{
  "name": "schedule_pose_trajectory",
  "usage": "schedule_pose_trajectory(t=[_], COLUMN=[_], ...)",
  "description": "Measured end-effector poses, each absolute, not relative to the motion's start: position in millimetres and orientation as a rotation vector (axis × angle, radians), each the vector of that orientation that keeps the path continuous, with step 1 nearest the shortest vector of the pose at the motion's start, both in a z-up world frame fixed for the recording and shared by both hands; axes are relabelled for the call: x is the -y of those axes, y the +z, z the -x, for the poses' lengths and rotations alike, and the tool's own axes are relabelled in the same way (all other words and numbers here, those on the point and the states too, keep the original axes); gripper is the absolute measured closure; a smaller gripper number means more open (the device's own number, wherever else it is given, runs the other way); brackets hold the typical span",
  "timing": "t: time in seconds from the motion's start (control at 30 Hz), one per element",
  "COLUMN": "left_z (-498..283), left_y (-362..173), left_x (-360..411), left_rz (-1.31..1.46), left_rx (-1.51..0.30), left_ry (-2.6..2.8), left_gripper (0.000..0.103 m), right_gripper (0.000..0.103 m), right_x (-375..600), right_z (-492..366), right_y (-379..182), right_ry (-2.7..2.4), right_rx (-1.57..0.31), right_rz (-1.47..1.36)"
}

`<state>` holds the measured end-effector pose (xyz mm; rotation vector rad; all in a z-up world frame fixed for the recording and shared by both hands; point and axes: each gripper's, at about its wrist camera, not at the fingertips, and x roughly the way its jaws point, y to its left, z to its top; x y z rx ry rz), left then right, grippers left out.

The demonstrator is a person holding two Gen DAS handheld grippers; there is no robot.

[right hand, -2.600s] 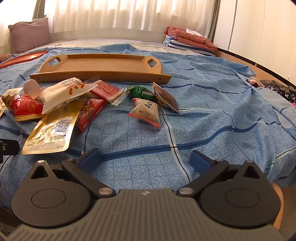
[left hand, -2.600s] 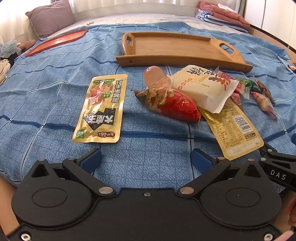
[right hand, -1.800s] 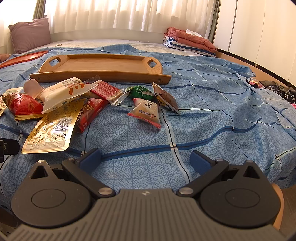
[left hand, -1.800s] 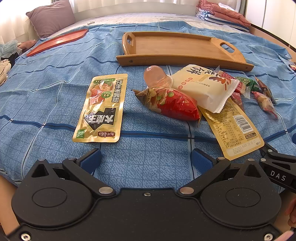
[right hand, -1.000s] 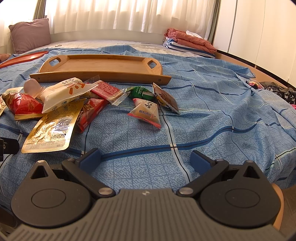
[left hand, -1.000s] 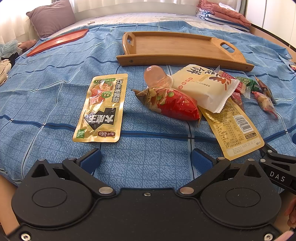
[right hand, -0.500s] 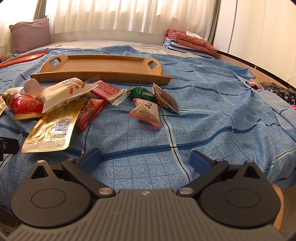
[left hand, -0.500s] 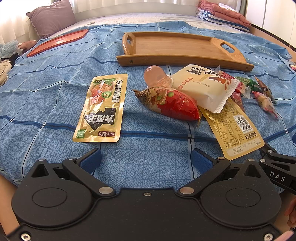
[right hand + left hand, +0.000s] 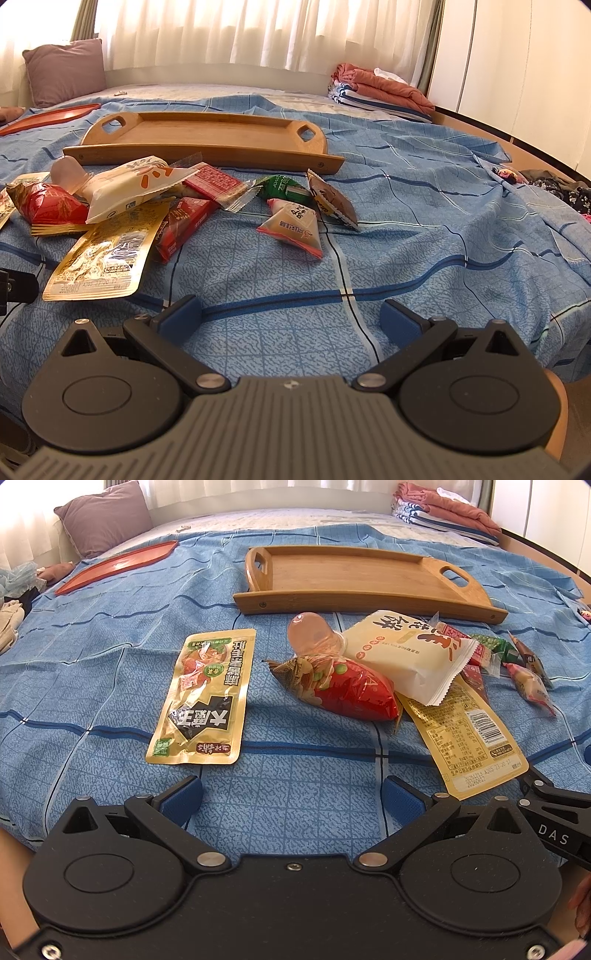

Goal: Organize snacks

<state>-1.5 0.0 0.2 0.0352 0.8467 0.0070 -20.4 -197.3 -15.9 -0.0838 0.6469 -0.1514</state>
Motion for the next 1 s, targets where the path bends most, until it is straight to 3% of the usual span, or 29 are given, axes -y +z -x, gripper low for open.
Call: schedule_pose_trajectory(t=[0.5,0.67,0.8,0.87,1.0], left_z=[17,16,28,34,26], left_y=[-11,2,18,27,37], left_x=[-2,-10,-16,-21,-36], left_rz=[-0.048,-0.017,-0.012,-0.007,0.021], left_rx=[-0.724,-0.748,-0.658,-0.586,-0.522], left_ry=[0.006,-0.024,-0.024,0.007,0.059], left_gripper=[0.0,0.0,0.0,0.0,0.0], right_gripper=[0.0,0.0,0.001,0.005,0.023], right_x=[195,201,191,183,160], right_z=[21,37,54,56,45], right_y=[-20,-7,5,12,17], right_ry=[-0.188,-0.13,-0.039,0.021,0.108], right_rx=[-0.611,-0.581,-0.513,-0.494,-0.491], right_rz=[0.057,0.038,0.069,0.064,0.055])
